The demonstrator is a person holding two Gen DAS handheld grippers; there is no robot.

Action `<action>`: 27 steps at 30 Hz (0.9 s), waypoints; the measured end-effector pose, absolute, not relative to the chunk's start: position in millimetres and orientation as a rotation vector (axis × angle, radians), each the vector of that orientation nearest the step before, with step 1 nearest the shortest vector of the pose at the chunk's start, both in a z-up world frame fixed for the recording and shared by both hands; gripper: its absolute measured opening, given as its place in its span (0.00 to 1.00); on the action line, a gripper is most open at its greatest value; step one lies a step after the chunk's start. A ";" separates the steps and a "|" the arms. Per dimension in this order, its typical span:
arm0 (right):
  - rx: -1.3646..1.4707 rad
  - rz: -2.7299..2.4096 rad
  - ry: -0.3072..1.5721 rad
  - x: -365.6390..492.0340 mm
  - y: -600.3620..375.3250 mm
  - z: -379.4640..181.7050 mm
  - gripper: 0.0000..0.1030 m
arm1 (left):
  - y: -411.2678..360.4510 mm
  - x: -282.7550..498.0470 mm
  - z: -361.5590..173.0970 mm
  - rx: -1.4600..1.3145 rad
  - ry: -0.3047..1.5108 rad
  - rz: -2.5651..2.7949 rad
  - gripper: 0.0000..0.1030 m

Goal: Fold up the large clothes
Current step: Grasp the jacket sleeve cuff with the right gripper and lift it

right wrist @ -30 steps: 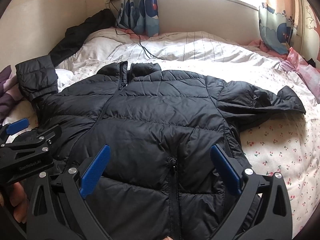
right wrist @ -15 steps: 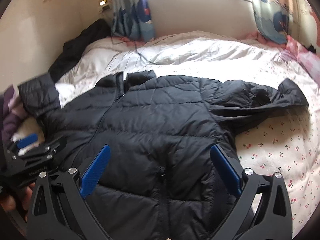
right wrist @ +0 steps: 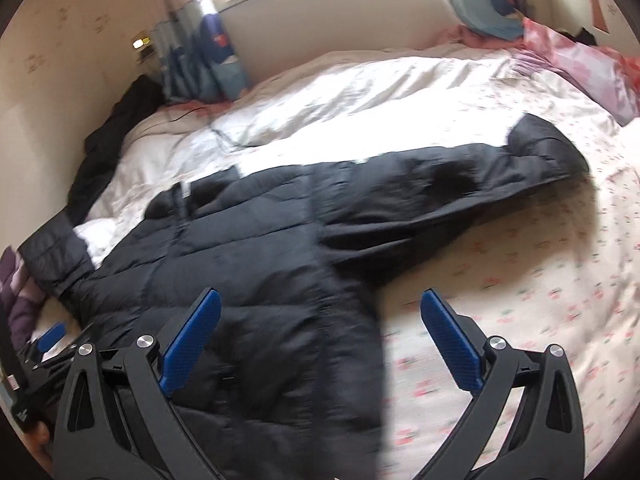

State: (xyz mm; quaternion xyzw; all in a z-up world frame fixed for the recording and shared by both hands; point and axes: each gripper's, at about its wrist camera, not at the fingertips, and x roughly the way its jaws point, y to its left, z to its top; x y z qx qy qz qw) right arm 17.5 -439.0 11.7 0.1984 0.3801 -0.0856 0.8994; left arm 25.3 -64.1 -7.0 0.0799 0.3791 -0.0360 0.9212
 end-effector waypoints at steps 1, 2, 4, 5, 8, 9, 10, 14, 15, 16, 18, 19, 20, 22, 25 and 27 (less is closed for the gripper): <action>0.447 -0.177 0.792 14.7 -461.1 8.9 0.94 | -64.6 25.7 -7.4 0.162 0.782 -0.077 0.93; 0.509 -0.176 0.794 11.6 -483.0 5.2 0.94 | -64.9 26.1 -7.7 0.161 0.784 -0.080 0.93; 0.645 -0.201 0.786 3.7 -528.3 -2.8 0.94 | -65.4 26.7 -8.2 0.159 0.787 -0.082 0.93; 0.718 -0.218 0.776 -1.3 -552.2 -7.4 0.94 | -65.0 27.6 -8.8 0.155 0.791 -0.083 0.93; 0.947 -0.290 0.725 -19.7 -631.3 -24.1 0.94 | -63.5 30.8 -11.7 0.143 0.807 -0.084 0.93; 0.985 -0.307 0.708 -23.9 -647.4 -26.9 0.94 | -62.5 31.8 -12.6 0.139 0.811 -0.082 0.93; 1.010 -0.330 0.695 -27.3 -662.5 -29.0 0.94 | -61.0 33.4 -13.3 0.133 0.816 -0.078 0.93; 1.026 -0.413 0.680 -27.6 -709.2 -34.2 0.94 | -55.8 37.1 -15.5 0.112 0.827 -0.066 0.93; 1.041 -0.409 0.685 -22.4 -720.9 -37.7 0.94 | -55.3 37.5 -16.0 0.110 0.828 -0.064 0.93; 1.084 -0.390 0.683 -18.1 -731.5 -43.3 0.94 | -54.0 38.4 -17.2 0.108 0.832 -0.060 0.93; 1.231 -0.336 0.655 -9.3 -751.7 -66.0 0.94 | -52.8 40.7 -19.3 0.106 0.839 -0.056 0.93; 1.302 -0.313 0.631 -3.9 -760.9 -78.0 0.94 | -52.5 42.0 -20.8 0.105 0.844 -0.053 0.93; 1.347 -0.292 0.610 0.5 -766.4 -85.8 0.94 | -52.3 42.9 -21.8 0.105 0.847 -0.050 0.93; 1.412 -0.253 0.566 16.4 -782.0 -99.4 0.94 | -51.7 44.2 -23.7 0.099 0.851 -0.044 0.93; 1.350 -0.247 0.540 38.5 -802.7 -106.5 0.93 | -50.2 44.6 -23.1 0.088 0.841 -0.039 0.93; 1.305 -0.258 0.503 42.3 -814.3 -102.5 0.46 | -49.8 45.0 -22.5 0.083 0.834 -0.033 0.93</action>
